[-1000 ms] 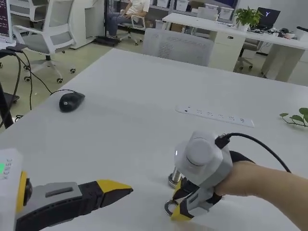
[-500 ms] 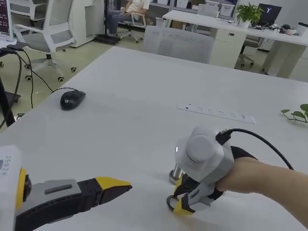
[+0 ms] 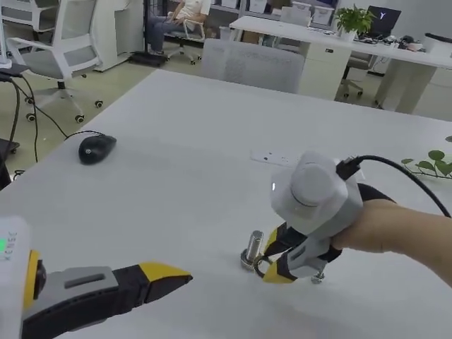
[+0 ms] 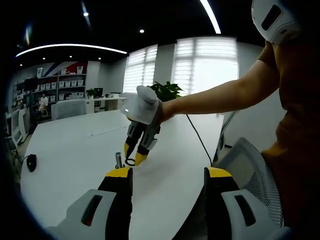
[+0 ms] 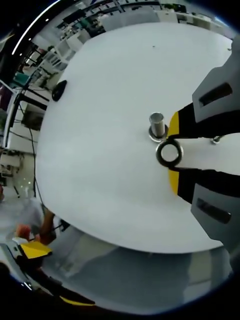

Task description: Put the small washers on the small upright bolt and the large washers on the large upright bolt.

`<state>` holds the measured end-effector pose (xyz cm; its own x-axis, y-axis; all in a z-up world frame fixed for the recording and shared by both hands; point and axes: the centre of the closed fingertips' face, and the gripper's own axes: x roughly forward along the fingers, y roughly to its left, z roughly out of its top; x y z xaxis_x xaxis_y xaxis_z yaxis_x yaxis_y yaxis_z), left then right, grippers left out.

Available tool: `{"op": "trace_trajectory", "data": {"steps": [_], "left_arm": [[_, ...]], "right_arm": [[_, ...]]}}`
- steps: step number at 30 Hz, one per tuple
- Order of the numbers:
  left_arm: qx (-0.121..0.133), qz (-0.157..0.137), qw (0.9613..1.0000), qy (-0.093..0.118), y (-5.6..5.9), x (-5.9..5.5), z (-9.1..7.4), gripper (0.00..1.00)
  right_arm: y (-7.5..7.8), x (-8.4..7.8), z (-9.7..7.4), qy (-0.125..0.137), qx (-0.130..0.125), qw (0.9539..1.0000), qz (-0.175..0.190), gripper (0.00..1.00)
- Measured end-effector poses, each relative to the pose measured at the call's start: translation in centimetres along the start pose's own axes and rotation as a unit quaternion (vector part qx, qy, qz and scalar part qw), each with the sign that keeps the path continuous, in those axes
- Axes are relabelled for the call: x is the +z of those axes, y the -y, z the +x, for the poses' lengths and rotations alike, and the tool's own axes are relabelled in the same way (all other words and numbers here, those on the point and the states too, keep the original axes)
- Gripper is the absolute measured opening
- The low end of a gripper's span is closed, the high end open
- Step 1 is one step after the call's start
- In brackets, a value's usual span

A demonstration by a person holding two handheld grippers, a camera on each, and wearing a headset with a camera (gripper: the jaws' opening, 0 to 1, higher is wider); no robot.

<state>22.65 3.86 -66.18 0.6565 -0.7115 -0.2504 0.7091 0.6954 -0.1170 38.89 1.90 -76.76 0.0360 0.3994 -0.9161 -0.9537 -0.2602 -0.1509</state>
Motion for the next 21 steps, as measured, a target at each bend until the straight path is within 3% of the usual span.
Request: {"op": "trace_trajectory", "data": {"steps": [10, 21], "left_arm": [[-0.002, 0.001, 1.0000, 0.001, 0.1, 0.2, 0.1, 0.57], [-0.002, -0.004, 1.0000, -0.001, -0.3, 0.0, 0.0, 0.57]], "right_arm": [[2.2, 1.6, -1.3, 0.005, -0.021, 0.9996, -0.018, 0.22], [4.0, 2.1, -0.2, -0.014, -0.021, 0.9993, -0.027, 0.22]]}}
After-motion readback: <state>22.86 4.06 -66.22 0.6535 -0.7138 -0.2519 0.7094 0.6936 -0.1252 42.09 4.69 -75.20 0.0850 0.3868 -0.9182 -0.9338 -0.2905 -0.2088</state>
